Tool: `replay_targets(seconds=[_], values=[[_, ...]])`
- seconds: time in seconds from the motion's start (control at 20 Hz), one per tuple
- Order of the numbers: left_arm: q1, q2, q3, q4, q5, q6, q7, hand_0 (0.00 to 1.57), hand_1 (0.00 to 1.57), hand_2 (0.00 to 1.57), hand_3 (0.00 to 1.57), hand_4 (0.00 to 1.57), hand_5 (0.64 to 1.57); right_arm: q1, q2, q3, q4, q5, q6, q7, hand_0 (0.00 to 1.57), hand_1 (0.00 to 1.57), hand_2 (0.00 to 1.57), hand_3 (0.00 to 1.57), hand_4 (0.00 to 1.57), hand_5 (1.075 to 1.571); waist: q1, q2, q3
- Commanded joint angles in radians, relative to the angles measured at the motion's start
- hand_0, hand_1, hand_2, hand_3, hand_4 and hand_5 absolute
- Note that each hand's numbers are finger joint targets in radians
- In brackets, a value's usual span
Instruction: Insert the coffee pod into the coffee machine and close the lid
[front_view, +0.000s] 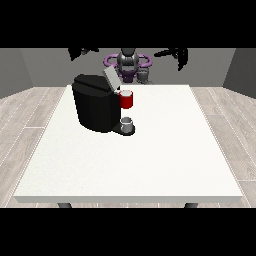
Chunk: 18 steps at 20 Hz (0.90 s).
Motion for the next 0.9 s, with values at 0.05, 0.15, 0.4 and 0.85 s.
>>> replay_targets(seconds=[0.05, 0.15, 0.4, 0.85], values=[[0.062, -0.050, 0.006, -0.059, 0.062, -0.014, -0.007, 0.00, 0.00, 0.00, 0.00, 0.00, 1.571, -0.077, -0.014, 0.008, -0.035, -0.006, 0.017, 0.049, 0.00, 0.00, 0.00, 0.00, 0.00, 1.571, 0.057, 0.008, 0.0005], [0.115, -0.084, -0.022, -0.084, 0.059, -0.015, -0.028, 0.00, 0.00, 0.00, 0.00, 0.00, 1.571, -0.049, 0.000, 0.038, -0.031, -0.001, 0.047, 0.013, 0.00, 0.00, 0.00, 0.00, 0.00, 1.571, 0.073, 0.015, 0.0007], [0.177, -0.119, -0.051, -0.163, 0.110, -0.046, -0.002, 0.00, 0.00, 0.00, 0.00, 0.00, 1.571, -0.111, -0.034, 0.036, -0.001, 0.027, 0.059, 0.041, 0.00, 0.00, 0.00, 0.00, 0.14, 1.571, 0.141, 0.026, 0.0008], [0.276, -0.120, -0.128, -0.408, 0.206, -0.028, 0.110, 0.00, 0.00, 0.00, 0.00, 0.00, 1.571, -0.153, -0.071, -0.002, 0.091, 0.004, 0.152, -0.015, 0.00, 0.00, 0.00, 0.00, 0.00, 1.571, 0.145, 0.094, 0.0010]])
